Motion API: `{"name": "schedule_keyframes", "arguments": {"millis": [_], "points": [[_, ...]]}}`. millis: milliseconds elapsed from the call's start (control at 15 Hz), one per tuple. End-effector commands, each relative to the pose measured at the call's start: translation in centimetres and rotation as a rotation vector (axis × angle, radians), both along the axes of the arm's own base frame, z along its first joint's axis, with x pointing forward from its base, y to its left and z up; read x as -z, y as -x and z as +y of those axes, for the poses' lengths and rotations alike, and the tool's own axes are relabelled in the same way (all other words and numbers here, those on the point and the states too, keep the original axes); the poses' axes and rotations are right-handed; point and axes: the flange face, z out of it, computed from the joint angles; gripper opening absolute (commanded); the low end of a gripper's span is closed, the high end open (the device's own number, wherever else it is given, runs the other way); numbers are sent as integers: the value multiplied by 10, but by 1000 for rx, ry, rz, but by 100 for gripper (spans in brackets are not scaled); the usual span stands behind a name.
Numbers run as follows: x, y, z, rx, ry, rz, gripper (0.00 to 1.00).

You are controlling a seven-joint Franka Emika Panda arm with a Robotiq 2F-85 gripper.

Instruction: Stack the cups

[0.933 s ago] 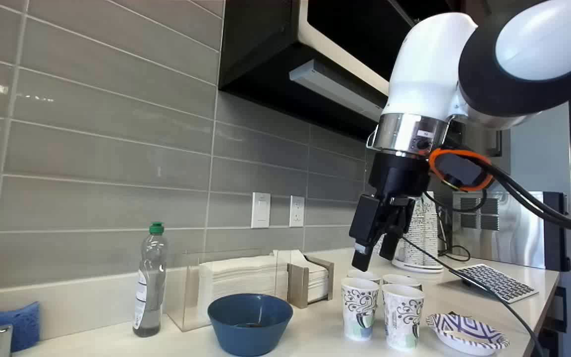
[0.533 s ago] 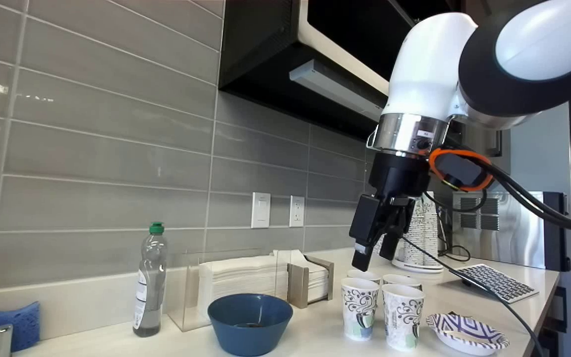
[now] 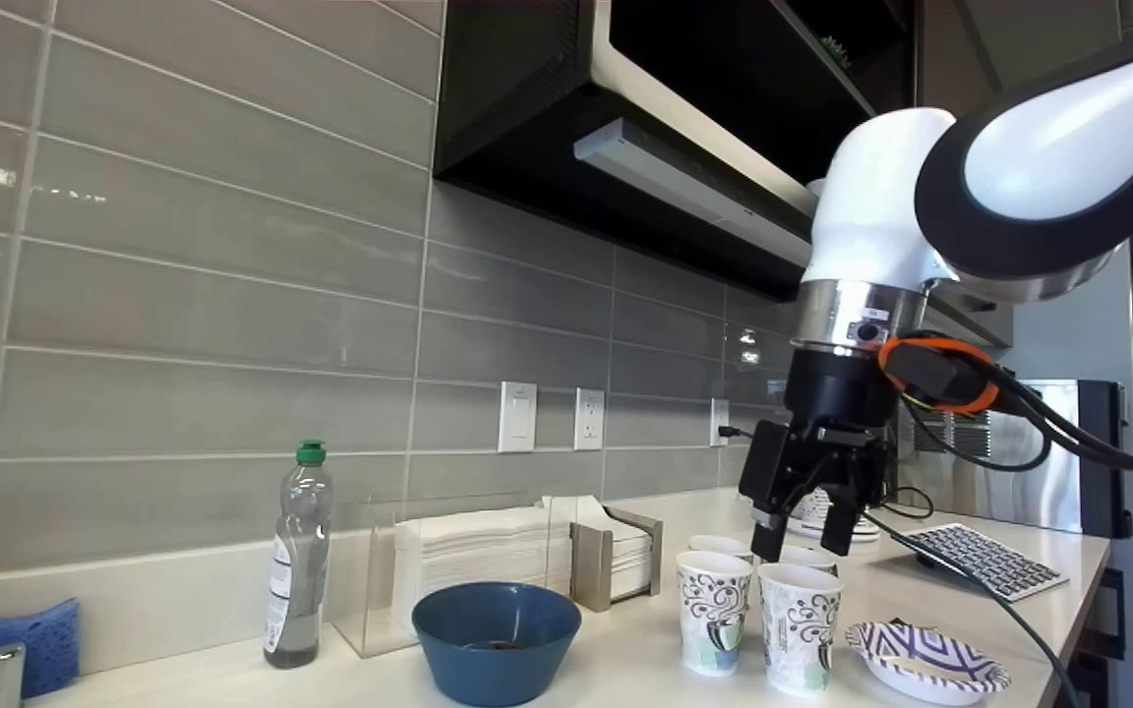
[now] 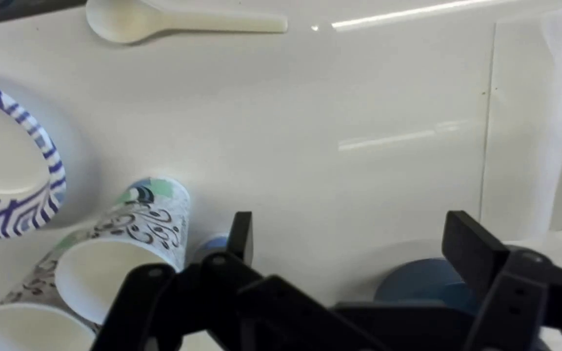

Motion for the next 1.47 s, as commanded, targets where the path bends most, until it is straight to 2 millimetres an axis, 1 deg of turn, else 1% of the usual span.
{"name": "schedule_keyframes", "arguments": {"millis": [0, 133, 267, 533, 733, 1000, 1400], "points": [[5, 20, -38, 150, -58, -2, 100], [5, 25, -55, 210, -55, -4, 100], [8, 26, -75, 278, -35, -10, 100], [18, 18, -103, 345, -17, -20, 100], [22, 10, -116, 363, 3, -48, 100], [34, -1, -130, 378, 19, -73, 100], [53, -15, -145, 387, 40, -88, 99]]}}
